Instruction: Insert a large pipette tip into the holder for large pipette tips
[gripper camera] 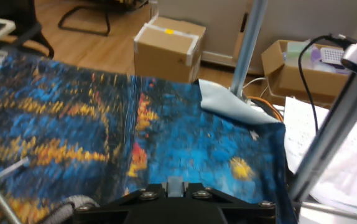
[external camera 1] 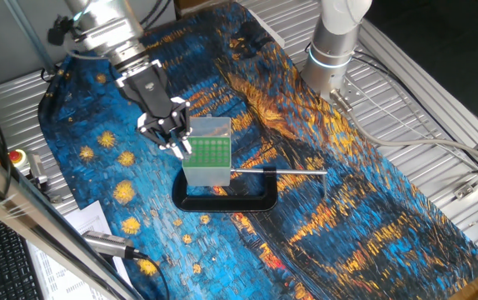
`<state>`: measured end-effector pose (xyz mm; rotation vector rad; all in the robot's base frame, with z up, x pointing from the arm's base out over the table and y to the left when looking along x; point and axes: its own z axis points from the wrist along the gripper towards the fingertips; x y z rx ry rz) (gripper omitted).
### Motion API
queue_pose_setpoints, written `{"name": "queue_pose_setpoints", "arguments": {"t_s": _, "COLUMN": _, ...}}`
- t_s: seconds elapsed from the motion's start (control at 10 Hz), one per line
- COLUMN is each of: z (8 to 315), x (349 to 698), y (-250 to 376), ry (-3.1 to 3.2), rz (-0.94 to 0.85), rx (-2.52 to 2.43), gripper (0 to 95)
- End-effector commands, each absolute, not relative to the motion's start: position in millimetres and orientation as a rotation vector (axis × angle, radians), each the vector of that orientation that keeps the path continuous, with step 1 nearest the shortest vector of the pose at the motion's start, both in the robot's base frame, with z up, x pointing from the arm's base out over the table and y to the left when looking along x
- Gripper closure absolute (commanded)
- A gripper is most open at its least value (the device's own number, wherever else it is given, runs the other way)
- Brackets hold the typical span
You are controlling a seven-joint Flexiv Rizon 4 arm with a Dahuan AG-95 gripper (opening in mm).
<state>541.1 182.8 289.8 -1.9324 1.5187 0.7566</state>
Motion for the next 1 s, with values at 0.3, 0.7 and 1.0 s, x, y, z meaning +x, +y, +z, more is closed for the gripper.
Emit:
{"name": "queue_pose_setpoints", "arguments": {"t_s": 0.3, "z": 283, "x": 543, "y": 185, "ry": 1.49, "rz": 0.836, "rx": -1.9, "gripper": 95.0}}
{"name": "queue_pose_setpoints", "arguments": {"t_s": 0.7, "z": 276, "x": 550, "y": 197, "ry": 1.474, "rz": 0.863, "rx": -1.914, "gripper": 95.0}}
{"name": "queue_pose_setpoints", "arguments": {"t_s": 1.0, "z": 276, "x": 548, "y": 201, "ry": 1.438, "rz": 0.904, "rx": -1.956, "gripper": 95.0}}
